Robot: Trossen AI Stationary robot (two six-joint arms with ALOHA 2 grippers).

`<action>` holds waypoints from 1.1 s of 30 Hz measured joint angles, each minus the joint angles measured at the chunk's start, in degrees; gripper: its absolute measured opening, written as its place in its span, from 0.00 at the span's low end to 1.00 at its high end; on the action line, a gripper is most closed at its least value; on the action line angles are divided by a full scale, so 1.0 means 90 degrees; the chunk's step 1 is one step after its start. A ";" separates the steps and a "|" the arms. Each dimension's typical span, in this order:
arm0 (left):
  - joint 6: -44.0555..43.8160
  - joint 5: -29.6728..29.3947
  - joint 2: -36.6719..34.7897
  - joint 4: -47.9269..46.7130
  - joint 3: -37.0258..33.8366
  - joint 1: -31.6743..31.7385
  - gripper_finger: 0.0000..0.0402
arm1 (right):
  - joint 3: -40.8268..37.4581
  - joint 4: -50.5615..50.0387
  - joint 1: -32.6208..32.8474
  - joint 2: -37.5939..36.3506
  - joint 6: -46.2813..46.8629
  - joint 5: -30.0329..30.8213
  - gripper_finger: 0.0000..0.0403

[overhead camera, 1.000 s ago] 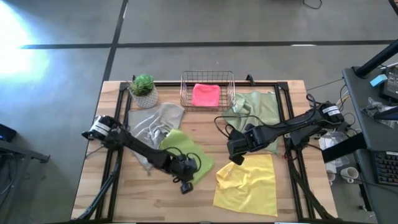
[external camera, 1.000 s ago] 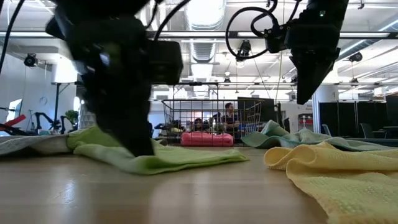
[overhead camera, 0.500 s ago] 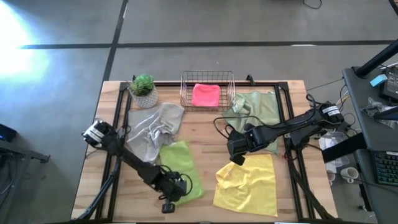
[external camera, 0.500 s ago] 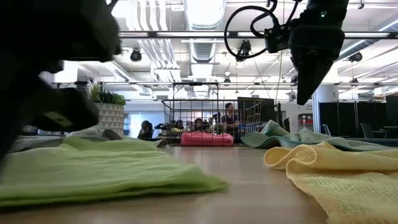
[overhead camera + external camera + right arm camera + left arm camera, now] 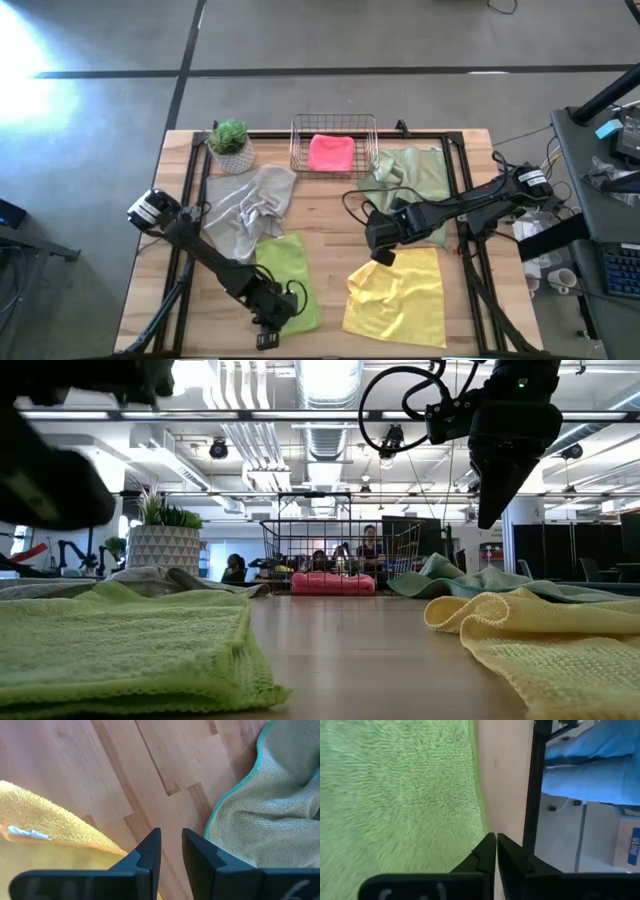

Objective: Fold microfiber towels
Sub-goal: Fold the light green towel

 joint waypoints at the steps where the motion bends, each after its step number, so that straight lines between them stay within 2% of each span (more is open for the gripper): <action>1: 0.0009 -0.0004 -0.0043 -0.0214 0.0081 0.0003 0.00 | 0.0002 0.0002 0.0000 0.0000 -0.0044 0.0000 0.17; 7: 0.0565 -0.0220 -0.0454 -0.1645 0.0614 0.0000 0.00 | -0.0001 0.0002 0.0000 0.0000 -0.0208 0.0003 0.17; 13: 0.0891 -0.1741 -0.0782 -0.3442 0.1312 -0.0013 0.00 | -0.0001 0.0018 0.0000 0.0000 -0.0209 0.0002 0.17; 17: 0.1295 -0.2627 -0.1009 -0.4242 0.1618 -0.0017 0.00 | -0.0001 0.0031 0.0000 0.0000 -0.0196 0.0003 0.17; 23: 0.2408 -0.3343 -0.1502 -0.4658 0.1764 -0.0002 0.00 | -0.0001 0.0137 0.0000 0.0000 0.0218 0.0003 0.17; 27: 0.3146 -0.3370 -0.1759 -0.4621 0.1740 0.0025 0.00 | -0.0001 0.0161 0.0000 0.0000 0.0596 0.0002 0.17; 33: 0.3394 -0.3444 -0.1821 -0.4616 0.1722 0.0080 0.01 | -0.0001 0.0170 0.0000 0.0000 0.1136 0.0015 0.17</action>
